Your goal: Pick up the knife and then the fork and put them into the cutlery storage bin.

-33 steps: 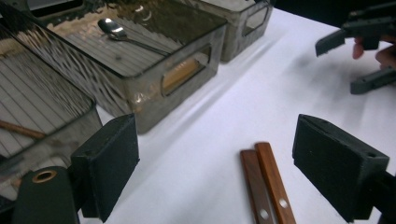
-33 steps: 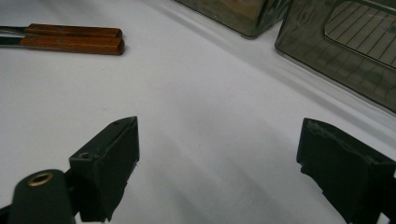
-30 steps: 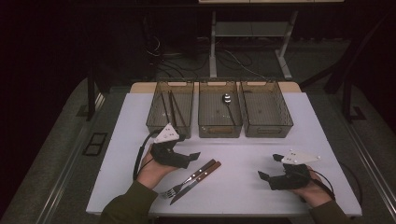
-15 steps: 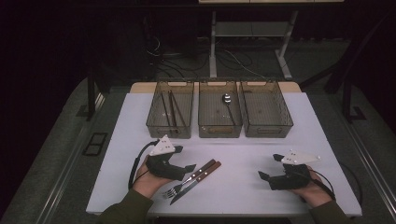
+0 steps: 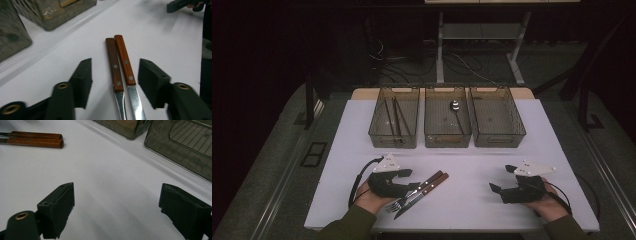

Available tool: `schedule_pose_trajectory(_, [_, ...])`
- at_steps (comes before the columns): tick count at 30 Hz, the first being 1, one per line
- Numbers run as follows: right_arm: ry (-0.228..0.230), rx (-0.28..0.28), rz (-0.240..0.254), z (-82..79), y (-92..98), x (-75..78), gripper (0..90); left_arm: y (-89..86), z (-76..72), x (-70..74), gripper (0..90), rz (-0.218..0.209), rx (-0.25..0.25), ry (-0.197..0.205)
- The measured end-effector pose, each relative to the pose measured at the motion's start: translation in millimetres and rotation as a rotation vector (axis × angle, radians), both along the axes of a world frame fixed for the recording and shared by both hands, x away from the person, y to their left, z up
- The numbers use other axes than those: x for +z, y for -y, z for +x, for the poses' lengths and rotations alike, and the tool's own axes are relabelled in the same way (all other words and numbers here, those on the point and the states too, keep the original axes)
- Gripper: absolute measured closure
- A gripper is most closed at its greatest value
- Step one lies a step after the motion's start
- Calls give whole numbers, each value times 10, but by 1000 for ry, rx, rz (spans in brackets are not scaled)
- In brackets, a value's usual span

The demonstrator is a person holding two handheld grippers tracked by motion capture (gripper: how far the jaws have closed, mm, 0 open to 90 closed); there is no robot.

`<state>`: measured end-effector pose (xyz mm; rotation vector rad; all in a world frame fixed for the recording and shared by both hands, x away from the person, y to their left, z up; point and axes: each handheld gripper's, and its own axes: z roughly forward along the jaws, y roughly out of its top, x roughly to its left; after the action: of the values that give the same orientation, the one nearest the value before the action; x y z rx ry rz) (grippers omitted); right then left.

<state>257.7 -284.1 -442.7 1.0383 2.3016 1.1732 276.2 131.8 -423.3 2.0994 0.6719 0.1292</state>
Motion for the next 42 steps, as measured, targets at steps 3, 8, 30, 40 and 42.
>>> schedule_pose_trajectory(3, [-2,1,0,-4,-3,4,131,21,9,-26,547,16,-5,-15])
schedule_pose_trajectory(8, [-3,5,-3,-5,-8,2,132,63,29,-80,599,35,-11,-47])
schedule_pose_trajectory(30, [-1,0,-4,-8,-4,8,132,227,42,-197,689,142,-48,-54])
schedule_pose_trajectory(40, [5,3,-4,-6,1,10,132,234,56,-209,736,177,-46,-22])
schedule_pose_trajectory(42, [5,3,-3,-7,3,12,132,236,53,-216,736,174,-38,-31])
